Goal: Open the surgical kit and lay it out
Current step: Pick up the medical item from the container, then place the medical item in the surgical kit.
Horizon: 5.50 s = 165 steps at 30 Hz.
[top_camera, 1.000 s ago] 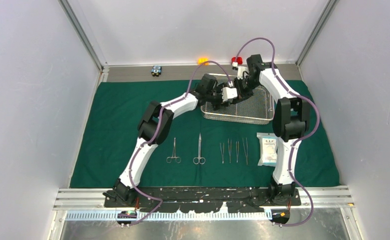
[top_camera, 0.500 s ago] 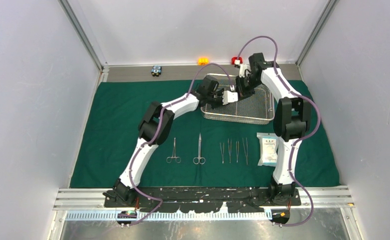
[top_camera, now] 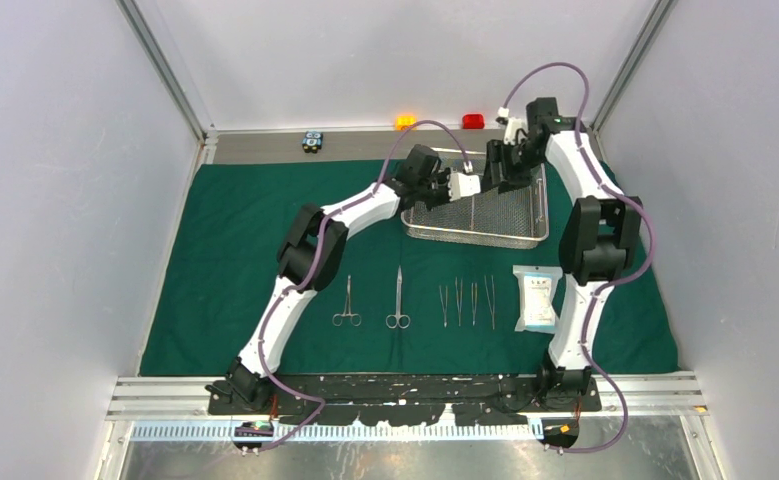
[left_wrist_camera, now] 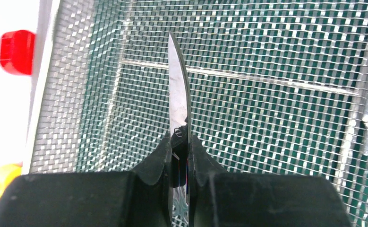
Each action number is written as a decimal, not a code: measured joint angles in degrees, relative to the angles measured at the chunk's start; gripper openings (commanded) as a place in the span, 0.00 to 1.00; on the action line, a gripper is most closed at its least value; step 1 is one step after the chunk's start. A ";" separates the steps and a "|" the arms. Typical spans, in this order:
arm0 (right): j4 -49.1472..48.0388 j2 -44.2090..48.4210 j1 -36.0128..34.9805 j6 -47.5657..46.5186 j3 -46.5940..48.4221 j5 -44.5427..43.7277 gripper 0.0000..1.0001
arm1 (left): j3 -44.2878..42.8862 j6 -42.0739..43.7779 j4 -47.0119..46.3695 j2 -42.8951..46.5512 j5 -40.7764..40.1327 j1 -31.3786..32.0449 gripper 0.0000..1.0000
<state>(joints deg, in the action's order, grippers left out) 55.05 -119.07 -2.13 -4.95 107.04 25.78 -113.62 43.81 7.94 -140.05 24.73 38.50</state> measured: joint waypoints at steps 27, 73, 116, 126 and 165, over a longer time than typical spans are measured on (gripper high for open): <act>-24.04 15.15 1.05 29.88 -8.81 16.35 0.58 | 3.45 -18.69 16.81 23.82 -18.93 -0.07 0.00; -35.50 8.76 -10.91 44.15 -12.31 21.38 0.18 | 12.31 -26.34 24.20 29.29 -24.63 -0.22 0.00; -20.68 3.26 -17.42 11.23 -9.40 22.27 0.00 | 17.46 -24.33 38.40 43.47 7.78 -16.83 0.78; -4.11 -9.60 -30.88 -7.52 2.80 27.74 0.01 | 22.93 -30.95 37.59 53.81 16.79 -31.32 0.78; 4.79 -18.34 -34.32 -18.49 8.11 33.53 0.00 | 23.98 -36.24 32.22 54.25 19.56 -31.67 0.80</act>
<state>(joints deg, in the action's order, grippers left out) 59.83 -137.40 -36.45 -23.44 115.15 59.31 -89.65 7.57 40.16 -85.80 44.29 6.83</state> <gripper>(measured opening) 0.036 0.795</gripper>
